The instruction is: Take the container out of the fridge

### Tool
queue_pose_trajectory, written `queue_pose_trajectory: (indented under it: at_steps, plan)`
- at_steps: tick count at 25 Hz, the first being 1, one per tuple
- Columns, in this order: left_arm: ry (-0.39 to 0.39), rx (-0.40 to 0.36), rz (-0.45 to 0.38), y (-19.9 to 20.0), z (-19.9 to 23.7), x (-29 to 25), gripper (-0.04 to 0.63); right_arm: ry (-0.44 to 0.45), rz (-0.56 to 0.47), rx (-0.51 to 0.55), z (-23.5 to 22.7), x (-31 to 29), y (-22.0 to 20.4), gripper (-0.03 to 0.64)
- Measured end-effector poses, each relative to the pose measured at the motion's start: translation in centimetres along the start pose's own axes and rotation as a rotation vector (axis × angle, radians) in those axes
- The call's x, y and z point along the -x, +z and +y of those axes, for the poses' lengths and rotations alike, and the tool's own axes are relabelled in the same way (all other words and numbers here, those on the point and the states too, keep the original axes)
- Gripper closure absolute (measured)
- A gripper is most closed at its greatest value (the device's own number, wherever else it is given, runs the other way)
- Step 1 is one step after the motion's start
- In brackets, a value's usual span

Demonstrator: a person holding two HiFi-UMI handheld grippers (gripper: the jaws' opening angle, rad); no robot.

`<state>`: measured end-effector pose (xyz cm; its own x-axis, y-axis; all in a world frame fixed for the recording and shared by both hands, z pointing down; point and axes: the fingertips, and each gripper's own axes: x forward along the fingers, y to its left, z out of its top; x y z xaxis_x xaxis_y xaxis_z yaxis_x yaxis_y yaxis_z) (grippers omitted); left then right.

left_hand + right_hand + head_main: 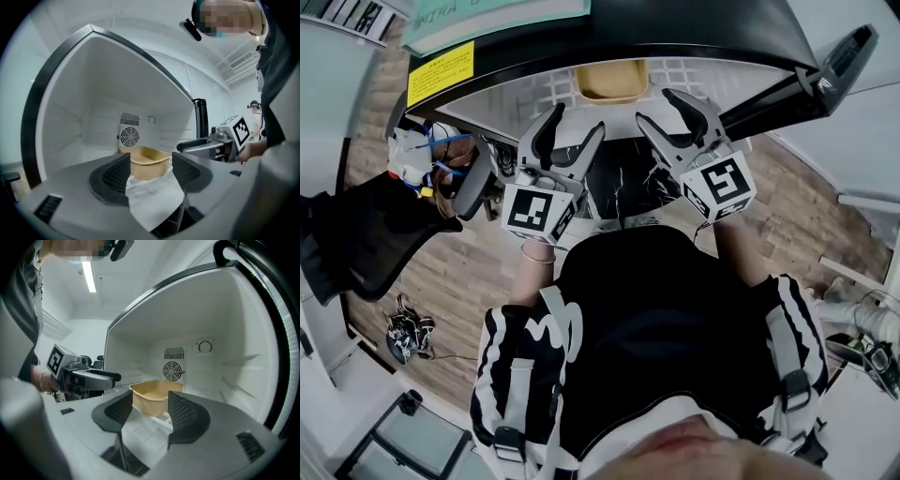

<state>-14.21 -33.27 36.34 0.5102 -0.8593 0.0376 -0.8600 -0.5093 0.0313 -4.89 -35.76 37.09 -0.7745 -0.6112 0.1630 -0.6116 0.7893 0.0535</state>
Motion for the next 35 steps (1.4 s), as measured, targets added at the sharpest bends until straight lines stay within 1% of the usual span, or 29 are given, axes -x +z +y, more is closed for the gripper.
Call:
queue_pose_trajectory:
  at_steps: [9,19,25,31,35]
  plan:
    - [0.002,0.007,0.04,-1.4,0.9,-1.1,0.307,0.0,0.044,0.013,-0.7,-1.5,-1.5,0.365]
    - [-0.01,0.01,0.075,-2.2,1.3,-2.3,0.301,0.008,0.081,0.027,-0.9,-2.9,-2.5,0.364]
    - [-0.008,-0.001,0.094,-2.6,1.5,-3.1,0.301,0.013,0.125,0.041,-1.0,-3.6,-3.0,0.357]
    - [-0.007,-0.008,0.166,-3.8,1.6,-3.5,0.301,0.027,0.153,0.054,-0.9,-4.3,-3.2,0.354]
    - [-0.009,-0.021,0.159,-3.8,1.7,-4.2,0.301,0.029,0.165,0.049,-0.9,-4.7,-3.2,0.354]
